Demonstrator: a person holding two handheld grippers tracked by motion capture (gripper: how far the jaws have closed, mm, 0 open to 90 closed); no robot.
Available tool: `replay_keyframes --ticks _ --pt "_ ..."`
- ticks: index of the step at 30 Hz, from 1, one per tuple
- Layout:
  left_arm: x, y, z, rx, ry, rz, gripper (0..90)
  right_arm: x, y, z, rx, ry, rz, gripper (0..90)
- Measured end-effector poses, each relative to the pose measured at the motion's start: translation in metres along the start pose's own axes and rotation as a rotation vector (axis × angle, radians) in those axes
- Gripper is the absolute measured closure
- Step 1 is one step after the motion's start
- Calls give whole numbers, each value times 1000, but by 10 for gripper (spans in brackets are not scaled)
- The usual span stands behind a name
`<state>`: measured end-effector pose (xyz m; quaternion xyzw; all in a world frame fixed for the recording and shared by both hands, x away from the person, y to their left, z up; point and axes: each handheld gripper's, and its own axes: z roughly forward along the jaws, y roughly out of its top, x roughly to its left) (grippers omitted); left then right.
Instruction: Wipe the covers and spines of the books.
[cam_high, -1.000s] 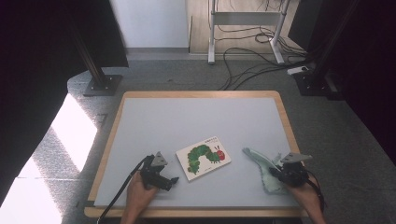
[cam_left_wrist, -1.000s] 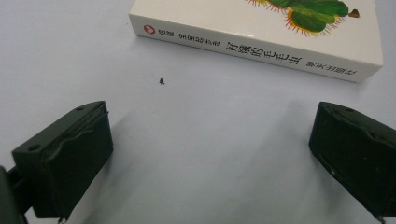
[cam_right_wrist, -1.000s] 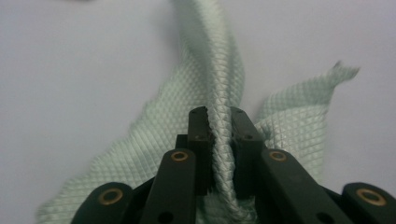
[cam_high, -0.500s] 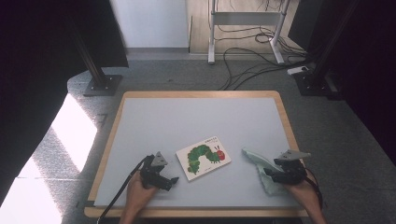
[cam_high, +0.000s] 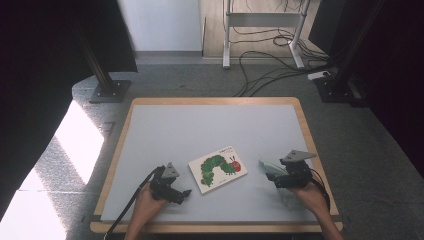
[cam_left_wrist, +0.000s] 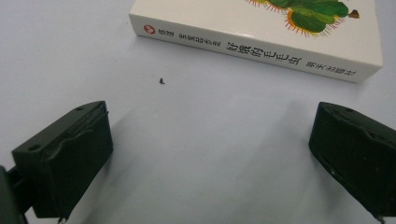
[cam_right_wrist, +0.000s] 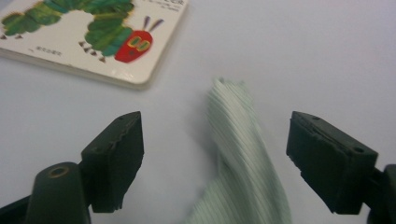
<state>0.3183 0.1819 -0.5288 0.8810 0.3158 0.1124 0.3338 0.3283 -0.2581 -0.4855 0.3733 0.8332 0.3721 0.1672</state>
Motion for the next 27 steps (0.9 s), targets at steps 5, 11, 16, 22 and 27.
replay_keyframes --ticks 5,11,16,22,27 --pt "0 0 0 0 1 -6 0 6 17 15 -5 40 -17 134" --pt "0 2 0 0 5 -24 0 14 33 41 16 96 -35 93" --pt "2 6 1 -4 -28 -46 0 21 44 61 22 128 -49 58" --pt "3 13 4 -16 -43 -63 0 24 52 84 34 147 -52 56" --pt "-1 19 8 -31 -60 -53 0 27 55 100 47 172 -45 56"
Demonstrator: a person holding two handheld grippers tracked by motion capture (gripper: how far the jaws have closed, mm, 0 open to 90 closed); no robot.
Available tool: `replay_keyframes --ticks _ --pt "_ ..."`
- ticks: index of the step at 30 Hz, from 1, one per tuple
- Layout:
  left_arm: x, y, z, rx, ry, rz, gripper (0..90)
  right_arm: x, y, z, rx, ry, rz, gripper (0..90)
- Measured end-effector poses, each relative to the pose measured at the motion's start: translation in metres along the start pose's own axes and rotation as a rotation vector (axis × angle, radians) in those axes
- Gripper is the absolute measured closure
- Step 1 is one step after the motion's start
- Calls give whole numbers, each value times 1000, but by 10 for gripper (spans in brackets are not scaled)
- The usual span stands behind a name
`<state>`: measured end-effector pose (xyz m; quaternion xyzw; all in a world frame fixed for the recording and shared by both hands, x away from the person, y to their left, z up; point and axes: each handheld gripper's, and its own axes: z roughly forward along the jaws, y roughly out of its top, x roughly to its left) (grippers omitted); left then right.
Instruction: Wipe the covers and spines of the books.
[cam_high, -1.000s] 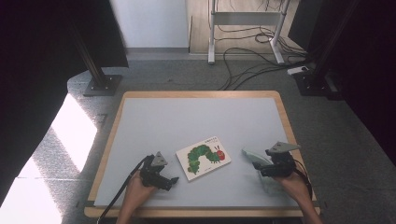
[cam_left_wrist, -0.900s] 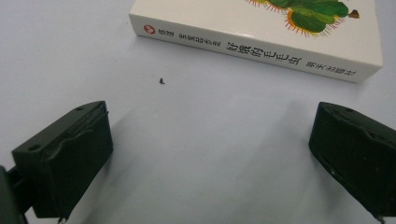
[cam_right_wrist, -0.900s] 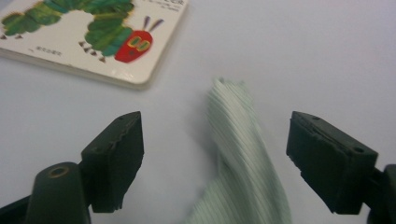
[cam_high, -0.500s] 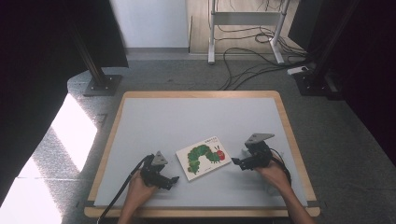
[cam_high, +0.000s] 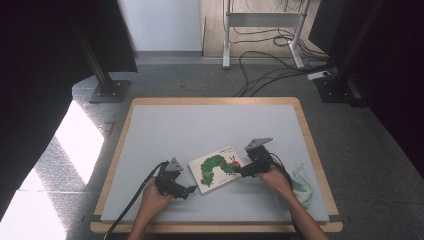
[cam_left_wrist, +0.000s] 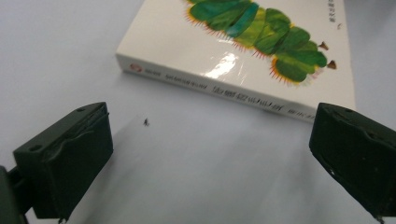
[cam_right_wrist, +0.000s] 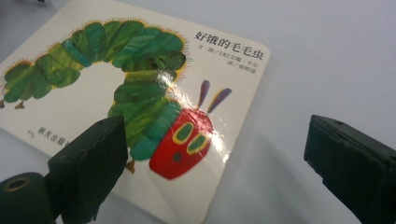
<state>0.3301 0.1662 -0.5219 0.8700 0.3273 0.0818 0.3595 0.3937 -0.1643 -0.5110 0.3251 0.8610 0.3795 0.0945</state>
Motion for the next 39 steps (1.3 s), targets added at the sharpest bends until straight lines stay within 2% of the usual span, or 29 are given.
replay_keyframes --ticks 3,7,10,13,17,19,23,32,39 --pt "0 -1 4 20 12 13 0 0 2 8 4 16 2 58" --pt "-5 -1 8 35 34 85 0 1 4 20 4 35 4 60" --pt "-9 0 10 35 19 117 0 0 3 27 -4 69 32 50" --pt "-8 0 10 36 12 113 0 -1 3 29 -16 76 49 47" --pt "-9 0 10 37 5 126 0 0 4 29 -18 83 49 75" --pt "-9 0 10 37 1 131 0 2 6 29 -11 95 48 84" --pt "-9 0 11 38 -1 131 0 4 8 30 2 85 60 73" --pt "-9 0 11 39 -1 130 0 2 16 14 -51 123 110 81" --pt "-9 0 11 39 -2 130 0 5 14 6 -56 129 123 83"
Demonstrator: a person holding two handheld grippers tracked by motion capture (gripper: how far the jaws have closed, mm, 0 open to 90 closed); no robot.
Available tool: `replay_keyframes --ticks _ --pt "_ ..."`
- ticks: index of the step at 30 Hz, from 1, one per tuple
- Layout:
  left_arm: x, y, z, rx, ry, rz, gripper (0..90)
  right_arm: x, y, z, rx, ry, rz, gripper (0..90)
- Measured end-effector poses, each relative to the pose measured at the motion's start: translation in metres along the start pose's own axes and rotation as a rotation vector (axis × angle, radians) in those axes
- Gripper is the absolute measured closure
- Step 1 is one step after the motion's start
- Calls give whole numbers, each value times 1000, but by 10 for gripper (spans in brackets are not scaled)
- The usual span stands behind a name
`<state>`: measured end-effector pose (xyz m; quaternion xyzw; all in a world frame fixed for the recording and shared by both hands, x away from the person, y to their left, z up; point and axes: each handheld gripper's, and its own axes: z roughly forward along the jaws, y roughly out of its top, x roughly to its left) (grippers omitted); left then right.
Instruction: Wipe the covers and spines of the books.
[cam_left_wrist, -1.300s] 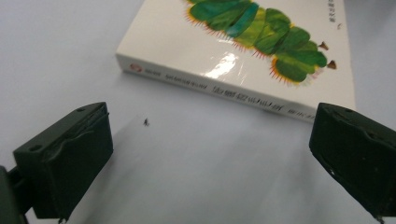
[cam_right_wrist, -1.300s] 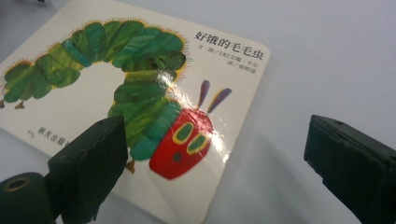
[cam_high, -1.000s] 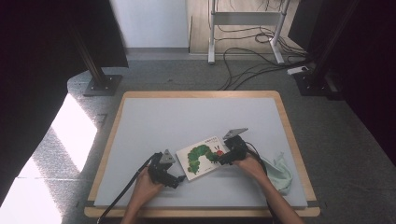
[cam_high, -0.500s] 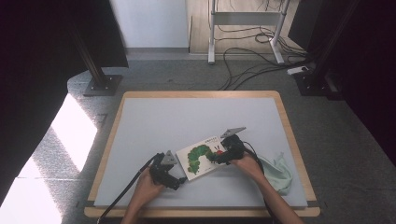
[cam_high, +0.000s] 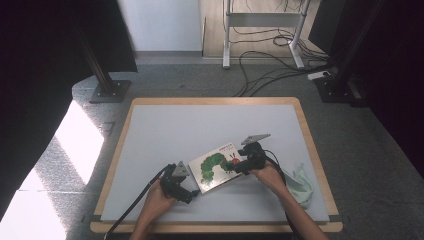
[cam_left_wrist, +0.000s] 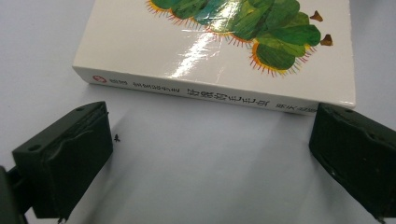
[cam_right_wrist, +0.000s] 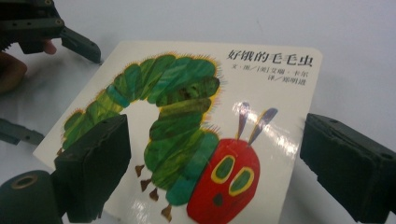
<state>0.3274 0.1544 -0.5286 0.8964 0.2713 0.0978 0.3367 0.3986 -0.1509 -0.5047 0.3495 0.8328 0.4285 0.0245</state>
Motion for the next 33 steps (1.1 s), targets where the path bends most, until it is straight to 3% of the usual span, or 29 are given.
replay_keyframes --ticks 21,22,23,24,25,27,33 --pt "0 0 0 0 0 0 0 6 -12 -16 -64 48 92 110" --pt "0 0 0 0 1 -1 0 6 -12 -17 -60 84 100 151" --pt "0 0 0 0 0 0 0 6 -13 -16 -59 162 118 148" --pt "0 0 0 0 0 0 0 8 -13 -15 -57 203 130 153" --pt "0 0 0 0 1 -1 0 11 -12 -14 -51 177 117 153" --pt "0 0 0 0 0 -1 0 17 -9 -11 -22 107 41 151" --pt "0 0 0 0 1 -2 0 13 2 -3 22 73 3 156"
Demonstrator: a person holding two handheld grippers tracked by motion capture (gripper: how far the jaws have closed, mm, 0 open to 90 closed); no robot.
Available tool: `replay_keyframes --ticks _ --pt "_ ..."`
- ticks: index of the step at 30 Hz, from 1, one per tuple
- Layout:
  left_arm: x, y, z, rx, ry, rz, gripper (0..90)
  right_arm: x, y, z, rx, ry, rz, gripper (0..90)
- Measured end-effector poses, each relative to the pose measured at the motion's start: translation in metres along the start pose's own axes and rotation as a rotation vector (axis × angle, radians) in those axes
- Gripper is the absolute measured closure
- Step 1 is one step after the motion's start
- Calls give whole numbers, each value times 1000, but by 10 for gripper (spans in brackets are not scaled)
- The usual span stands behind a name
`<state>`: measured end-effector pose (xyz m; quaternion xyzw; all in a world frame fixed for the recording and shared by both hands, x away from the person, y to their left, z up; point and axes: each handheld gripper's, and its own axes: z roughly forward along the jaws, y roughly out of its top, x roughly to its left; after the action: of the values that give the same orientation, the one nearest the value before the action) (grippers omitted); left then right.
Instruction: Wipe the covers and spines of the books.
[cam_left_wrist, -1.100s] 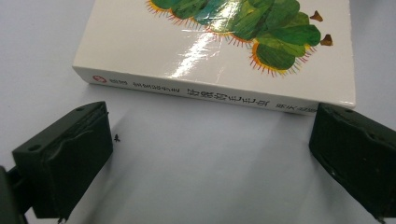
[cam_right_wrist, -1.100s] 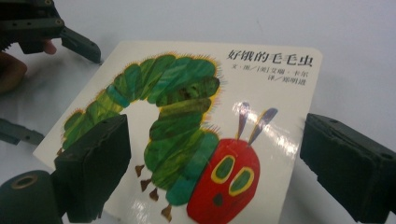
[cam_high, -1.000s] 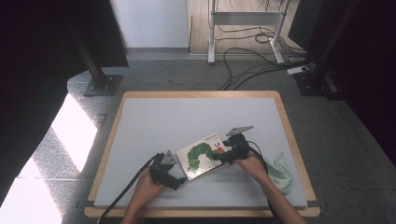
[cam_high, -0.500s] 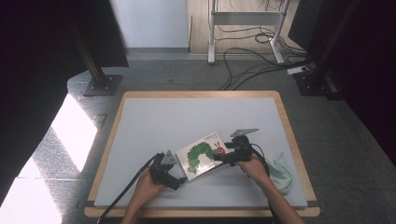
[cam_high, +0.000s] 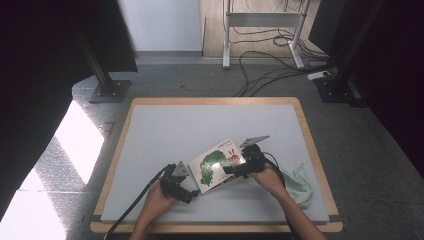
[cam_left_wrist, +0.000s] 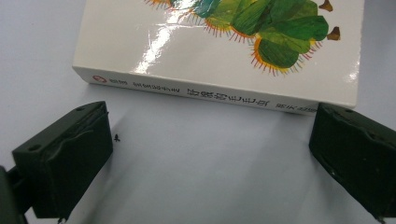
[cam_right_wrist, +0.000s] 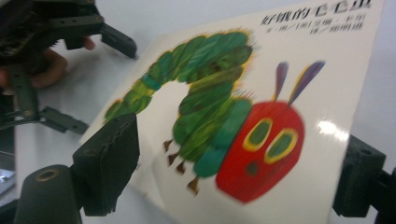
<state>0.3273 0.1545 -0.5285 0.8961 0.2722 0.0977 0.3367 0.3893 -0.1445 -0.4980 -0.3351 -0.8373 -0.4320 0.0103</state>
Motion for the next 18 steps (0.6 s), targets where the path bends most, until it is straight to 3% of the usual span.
replay_keyframes --ticks 5,11,15,18 --pt "0 0 0 0 0 0 0 -5 11 9 38 -31 -40 177" --pt "0 0 0 2 0 2 0 -9 25 17 79 0 -100 166" --pt "0 0 0 2 -1 3 0 -10 31 16 96 13 -139 217" --pt "0 0 0 2 0 2 0 -9 32 12 77 33 -173 305"
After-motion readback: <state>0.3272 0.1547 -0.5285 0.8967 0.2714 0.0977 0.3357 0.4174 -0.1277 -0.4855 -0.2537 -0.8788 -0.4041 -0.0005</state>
